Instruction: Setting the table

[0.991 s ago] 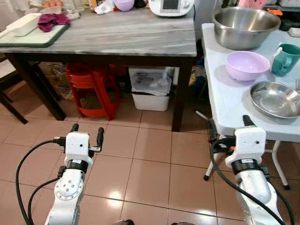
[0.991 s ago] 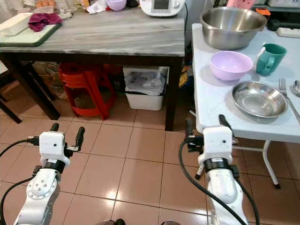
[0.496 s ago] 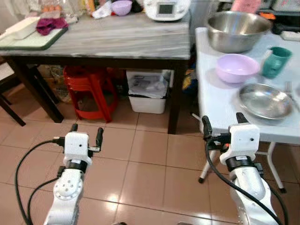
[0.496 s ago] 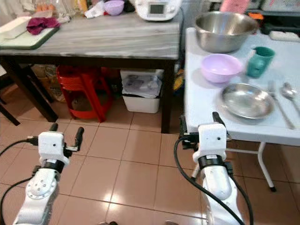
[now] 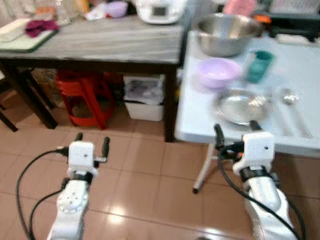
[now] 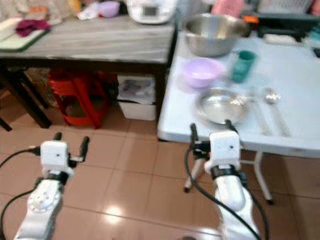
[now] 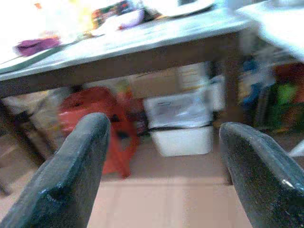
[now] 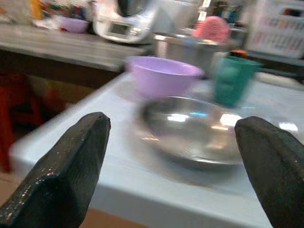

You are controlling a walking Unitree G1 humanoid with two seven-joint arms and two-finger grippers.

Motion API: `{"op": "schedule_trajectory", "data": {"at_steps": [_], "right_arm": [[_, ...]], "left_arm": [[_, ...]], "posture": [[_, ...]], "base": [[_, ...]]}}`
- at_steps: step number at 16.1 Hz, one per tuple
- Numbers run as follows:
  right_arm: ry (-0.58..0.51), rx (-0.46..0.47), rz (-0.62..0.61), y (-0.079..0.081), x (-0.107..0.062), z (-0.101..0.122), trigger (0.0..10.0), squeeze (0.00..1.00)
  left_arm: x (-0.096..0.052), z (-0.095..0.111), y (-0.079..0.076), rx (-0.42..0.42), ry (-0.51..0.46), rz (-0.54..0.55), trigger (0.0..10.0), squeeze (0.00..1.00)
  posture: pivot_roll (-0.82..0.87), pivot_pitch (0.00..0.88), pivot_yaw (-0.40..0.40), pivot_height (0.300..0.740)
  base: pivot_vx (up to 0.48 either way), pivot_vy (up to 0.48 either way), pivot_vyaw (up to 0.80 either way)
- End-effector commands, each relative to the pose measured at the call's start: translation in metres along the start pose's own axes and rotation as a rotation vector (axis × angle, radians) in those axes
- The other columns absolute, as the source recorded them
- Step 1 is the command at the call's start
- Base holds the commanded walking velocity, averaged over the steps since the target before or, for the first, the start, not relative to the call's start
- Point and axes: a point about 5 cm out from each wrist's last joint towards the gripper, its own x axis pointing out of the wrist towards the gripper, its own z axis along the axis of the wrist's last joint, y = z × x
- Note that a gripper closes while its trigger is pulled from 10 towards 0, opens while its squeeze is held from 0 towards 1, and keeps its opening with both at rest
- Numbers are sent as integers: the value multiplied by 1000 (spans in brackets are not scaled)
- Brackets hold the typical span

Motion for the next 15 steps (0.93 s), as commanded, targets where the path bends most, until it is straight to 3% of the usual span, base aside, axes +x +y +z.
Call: {"op": "schedule_trajectory", "data": {"at_steps": [1,3,10,15], "right_arm": [[-24,20,6,3,2,5,10000,0],[-26,24,7,4,2,5,10000,0],[-16,36,9,5,0,2,10000,0],[-20,34,19,6,2,2,10000,0]], "left_arm": [[0,1,6,23,-5,15,10000,0],[2,3,7,34,-12,18,10000,0],[2,7,3,6,-34,-34,10000,0],[0,8,-1,-8,-42,-72,10000,0]], "posture": [[-146,115,71,740],[-144,113,73,740],[-141,117,79,740],[-142,114,76,740]], "base": [[0,-480,0],[0,-480,0],[0,0,0],[0,0,-331]]}}
